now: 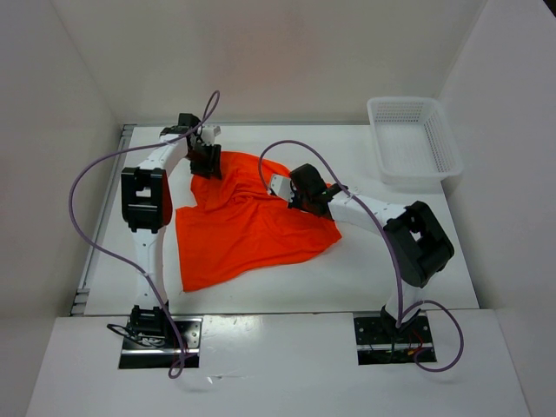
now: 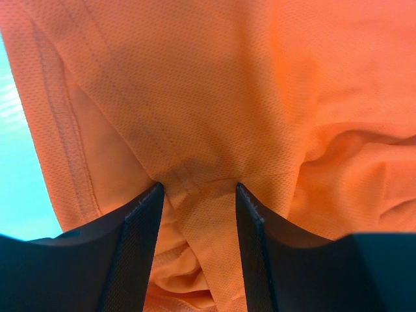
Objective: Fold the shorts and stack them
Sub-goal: Fold the shorts
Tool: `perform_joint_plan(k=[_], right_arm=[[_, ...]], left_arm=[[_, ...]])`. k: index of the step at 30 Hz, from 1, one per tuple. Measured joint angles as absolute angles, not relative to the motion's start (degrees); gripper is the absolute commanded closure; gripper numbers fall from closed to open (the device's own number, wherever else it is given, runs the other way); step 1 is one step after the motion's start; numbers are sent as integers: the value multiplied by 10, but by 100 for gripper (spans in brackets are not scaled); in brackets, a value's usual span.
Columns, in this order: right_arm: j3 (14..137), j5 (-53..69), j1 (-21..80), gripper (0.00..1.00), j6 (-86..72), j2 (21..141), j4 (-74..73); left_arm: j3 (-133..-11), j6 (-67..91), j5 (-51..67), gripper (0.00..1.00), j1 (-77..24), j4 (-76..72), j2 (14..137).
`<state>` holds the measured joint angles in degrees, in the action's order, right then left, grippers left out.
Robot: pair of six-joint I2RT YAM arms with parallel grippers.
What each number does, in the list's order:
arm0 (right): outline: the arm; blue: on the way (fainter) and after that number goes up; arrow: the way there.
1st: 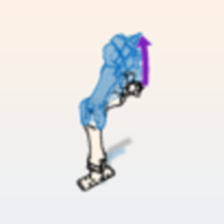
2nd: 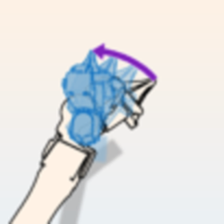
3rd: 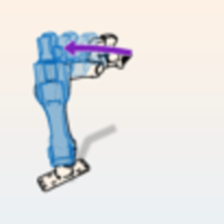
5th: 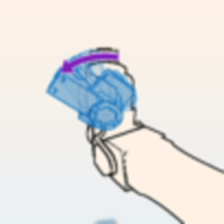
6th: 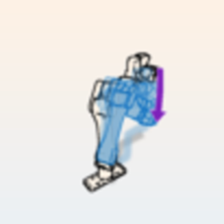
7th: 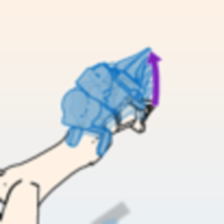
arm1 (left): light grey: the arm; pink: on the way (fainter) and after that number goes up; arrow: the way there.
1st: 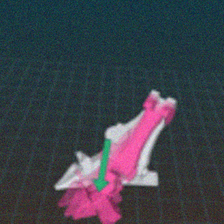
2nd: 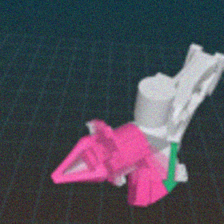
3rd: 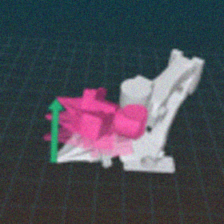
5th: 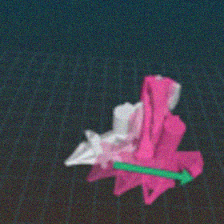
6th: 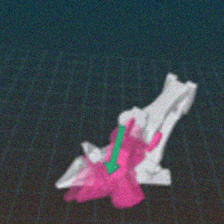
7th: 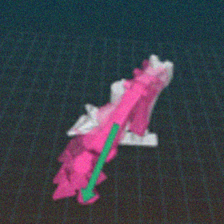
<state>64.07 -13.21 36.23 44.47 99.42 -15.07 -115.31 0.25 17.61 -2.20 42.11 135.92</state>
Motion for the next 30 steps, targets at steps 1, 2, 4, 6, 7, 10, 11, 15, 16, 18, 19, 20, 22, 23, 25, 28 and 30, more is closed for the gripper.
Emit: perform_joint_plan(k=[1,2,4,6,7,10,11,15,16,18,19,20,22,23,25,28,30], right_arm=[[641,-133,362,100,445,994,-150],[641,-133,362,100,445,994,-151],[641,-133,362,100,445,994,-150],[641,-134,362,100,445,994,-151],[641,-133,362,100,445,994,-150],[641,-134,362,100,447,994,-150],[641,-134,362,100,447,994,-150],[641,-134,362,100,447,994,-150],[641,-134,362,100,447,994,-150],[641,-134,362,100,447,994,-150],[641,-134,362,100,447,994,-150],[641,-134,362,100,447,994,-150],[641,-134,362,100,447,994,-150],[641,-134,362,100,447,994,-150],[641,-134,362,100,447,994,-150],[641,-134,362,100,447,994,-150],[641,-134,362,100,448,994,-150]], left_arm=[[-1153,3,171,44,-22,421,1359],[-1154,3,166,44,-22,422,1359],[-1154,3,146,44,-23,419,1359],[-1154,3,132,44,-26,416,1359],[-1154,3,128,44,-27,415,1359],[-1154,3,123,44,-29,414,1359],[-1154,2,124,46,-30,413,1359],[-1151,2,151,53,-29,403,1359],[-1150,2,156,55,-28,399,1359],[-1146,4,160,65,-27,392,1359],[-1144,3,161,68,-27,388,1359],[-1143,3,163,73,-27,385,1359],[-1140,3,164,83,-27,378,1359],[-1138,4,164,85,-27,376,1359],[-1136,3,163,86,-27,371,1359],[-1134,3,162,90,-27,368,1359],[-1131,3,159,96,-27,366,1355]])
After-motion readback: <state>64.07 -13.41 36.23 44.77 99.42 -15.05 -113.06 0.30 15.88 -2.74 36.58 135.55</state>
